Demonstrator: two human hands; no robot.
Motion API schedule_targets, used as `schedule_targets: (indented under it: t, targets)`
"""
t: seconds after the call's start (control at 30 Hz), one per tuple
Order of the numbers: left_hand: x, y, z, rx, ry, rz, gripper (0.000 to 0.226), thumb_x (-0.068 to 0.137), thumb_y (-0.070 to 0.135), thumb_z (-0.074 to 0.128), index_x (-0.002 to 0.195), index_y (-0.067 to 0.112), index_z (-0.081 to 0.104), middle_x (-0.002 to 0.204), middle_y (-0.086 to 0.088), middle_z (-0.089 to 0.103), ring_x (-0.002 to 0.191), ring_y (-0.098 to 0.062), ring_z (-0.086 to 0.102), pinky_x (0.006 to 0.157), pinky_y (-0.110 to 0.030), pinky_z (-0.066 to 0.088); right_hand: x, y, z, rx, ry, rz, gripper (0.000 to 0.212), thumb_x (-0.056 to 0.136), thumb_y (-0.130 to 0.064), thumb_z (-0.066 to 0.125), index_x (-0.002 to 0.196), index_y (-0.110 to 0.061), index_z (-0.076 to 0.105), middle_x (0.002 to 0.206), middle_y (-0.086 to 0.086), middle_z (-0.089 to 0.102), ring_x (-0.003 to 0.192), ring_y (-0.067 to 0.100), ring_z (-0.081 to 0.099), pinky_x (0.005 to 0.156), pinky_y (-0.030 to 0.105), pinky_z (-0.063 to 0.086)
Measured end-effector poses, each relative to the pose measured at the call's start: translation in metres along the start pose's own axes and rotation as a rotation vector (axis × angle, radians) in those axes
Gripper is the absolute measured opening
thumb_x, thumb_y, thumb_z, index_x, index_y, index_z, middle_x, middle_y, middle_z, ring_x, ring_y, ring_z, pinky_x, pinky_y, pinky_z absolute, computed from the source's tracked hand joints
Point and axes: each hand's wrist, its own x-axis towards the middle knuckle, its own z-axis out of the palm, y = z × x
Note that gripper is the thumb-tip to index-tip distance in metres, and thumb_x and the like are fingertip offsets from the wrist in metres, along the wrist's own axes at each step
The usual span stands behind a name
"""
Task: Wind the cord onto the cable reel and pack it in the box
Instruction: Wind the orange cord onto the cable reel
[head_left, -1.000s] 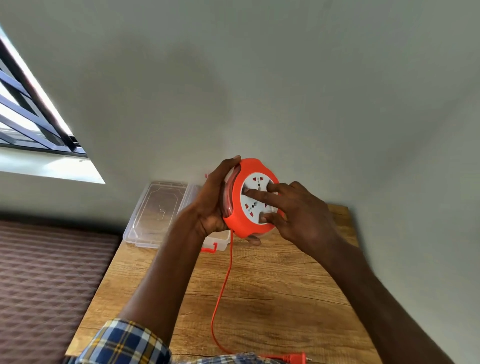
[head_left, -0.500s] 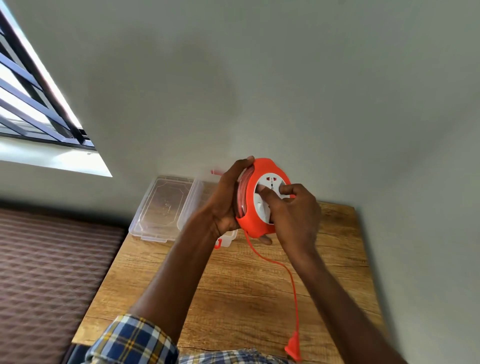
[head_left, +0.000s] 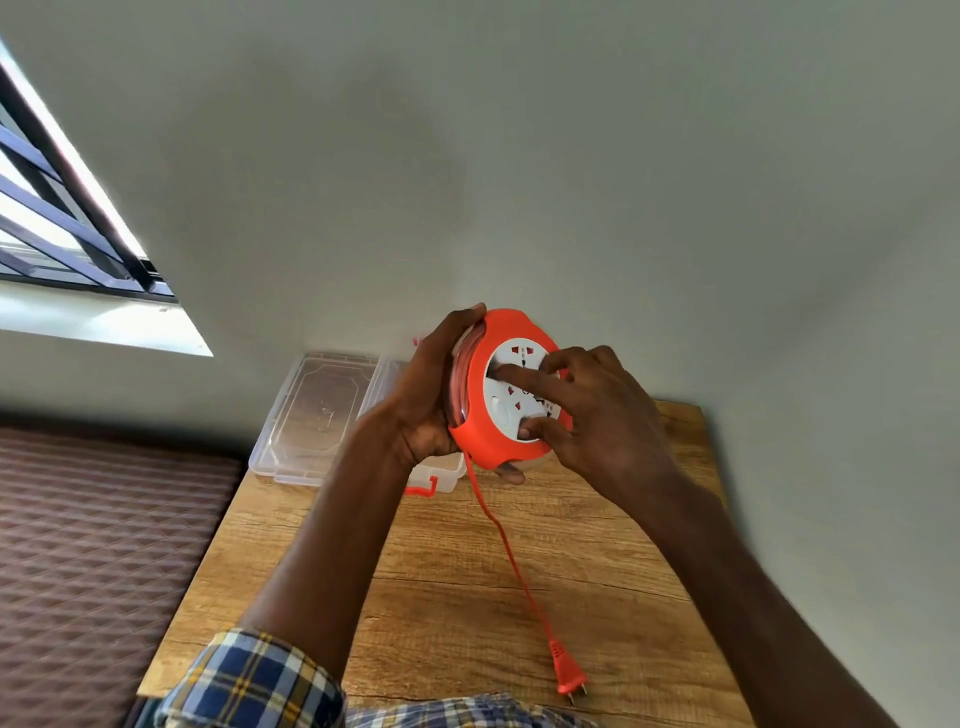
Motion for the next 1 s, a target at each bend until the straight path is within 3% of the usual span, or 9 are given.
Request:
schedule_targets:
  t: [0.17, 0.33, 0.5, 0.57, 0.67, 0.73, 0.83, 0.9, 1.0]
  targets:
    - [-0.001, -0.002, 0.003, 0.002, 0.003, 0.045, 0.069, 0.095, 0.071, 0.050, 0.134, 0.018, 0.071, 0.130, -0.019, 0.070, 0.110, -0.041, 0.069, 0.097, -0.063, 0.051, 0.004, -0.003, -0.008, 0.018, 0.048, -0.013, 0.058, 0.082, -0.044, 0.080, 0.136, -0.050, 0.058, 0.119, -0.009, 0.074, 0.101, 0.017, 0.062, 0.071, 0.025, 0.043]
    - [0.002, 0.000, 0.005, 0.001, 0.058, 0.119, 0.067, 0.100, 0.065, 0.050, 0.138, 0.013, 0.068, 0.134, -0.022, 0.067, 0.116, -0.043, 0.066, 0.108, -0.065, 0.044, 0.006, -0.017, -0.002, 0.301, 0.135, 0.310, 0.064, 0.070, -0.067, 0.078, 0.130, -0.049, 0.063, 0.099, -0.011, 0.078, 0.088, 0.009, 0.072, 0.073, 0.023, 0.055]
    - [0.001, -0.005, 0.014, 0.044, 0.114, 0.144, 0.058, 0.101, 0.061, 0.049, 0.111, 0.016, 0.083, 0.117, -0.017, 0.077, 0.098, -0.034, 0.075, 0.097, -0.053, 0.056, 0.015, -0.039, 0.022, 0.714, 0.234, 0.758, 0.058, 0.077, -0.058, 0.079, 0.123, -0.025, 0.065, 0.126, 0.000, 0.071, 0.091, 0.011, 0.067, 0.065, 0.018, 0.052]
    - [-0.001, -0.005, 0.014, 0.050, 0.125, 0.138, 0.056, 0.101, 0.061, 0.049, 0.109, 0.018, 0.084, 0.117, -0.016, 0.077, 0.097, -0.033, 0.076, 0.093, -0.051, 0.059, 0.016, -0.041, 0.024, 0.794, 0.206, 0.808, 0.054, 0.081, -0.056, 0.077, 0.122, -0.023, 0.064, 0.126, 0.001, 0.070, 0.092, 0.012, 0.068, 0.063, 0.016, 0.050]
    - [-0.002, -0.003, 0.009, 0.043, 0.105, 0.115, 0.060, 0.099, 0.065, 0.049, 0.116, 0.018, 0.082, 0.122, -0.016, 0.076, 0.101, -0.034, 0.075, 0.095, -0.053, 0.058, 0.008, -0.038, 0.013, 0.545, 0.185, 0.632, 0.051, 0.089, -0.061, 0.066, 0.124, -0.024, 0.065, 0.117, -0.001, 0.075, 0.088, 0.012, 0.071, 0.062, 0.015, 0.051]
    - [-0.002, 0.000, 0.005, 0.013, 0.050, 0.086, 0.066, 0.097, 0.068, 0.049, 0.129, 0.016, 0.075, 0.130, -0.017, 0.071, 0.109, -0.038, 0.070, 0.104, -0.060, 0.049, 0.002, -0.029, 0.006, 0.318, 0.239, 0.411, 0.041, 0.094, -0.052, 0.065, 0.126, -0.027, 0.065, 0.110, -0.003, 0.076, 0.090, 0.013, 0.072, 0.066, 0.019, 0.053]
    - [-0.004, 0.006, 0.002, -0.014, 0.023, 0.069, 0.067, 0.098, 0.070, 0.047, 0.127, 0.017, 0.076, 0.129, -0.016, 0.071, 0.108, -0.037, 0.070, 0.102, -0.057, 0.051, -0.003, -0.008, 0.006, 0.149, 0.143, 0.042, 0.047, 0.092, -0.026, 0.073, 0.135, -0.036, 0.057, 0.131, -0.001, 0.061, 0.115, 0.020, 0.058, 0.074, 0.028, 0.053]
    - [-0.005, 0.007, 0.002, -0.014, 0.011, 0.040, 0.070, 0.098, 0.071, 0.046, 0.130, 0.016, 0.075, 0.131, -0.017, 0.071, 0.111, -0.038, 0.069, 0.104, -0.057, 0.050, -0.002, 0.002, 0.002, 0.108, 0.062, -0.045, 0.056, 0.088, -0.022, 0.077, 0.137, -0.041, 0.057, 0.135, 0.000, 0.055, 0.117, 0.022, 0.051, 0.074, 0.033, 0.054]
    - [-0.004, 0.006, 0.002, -0.001, 0.001, 0.010, 0.077, 0.096, 0.073, 0.050, 0.146, 0.015, 0.062, 0.143, -0.020, 0.063, 0.123, -0.041, 0.061, 0.113, -0.063, 0.040, 0.004, 0.005, -0.010, 0.022, 0.010, -0.064, 0.061, 0.085, -0.036, 0.080, 0.140, -0.046, 0.055, 0.133, -0.002, 0.057, 0.115, 0.022, 0.051, 0.080, 0.036, 0.052]
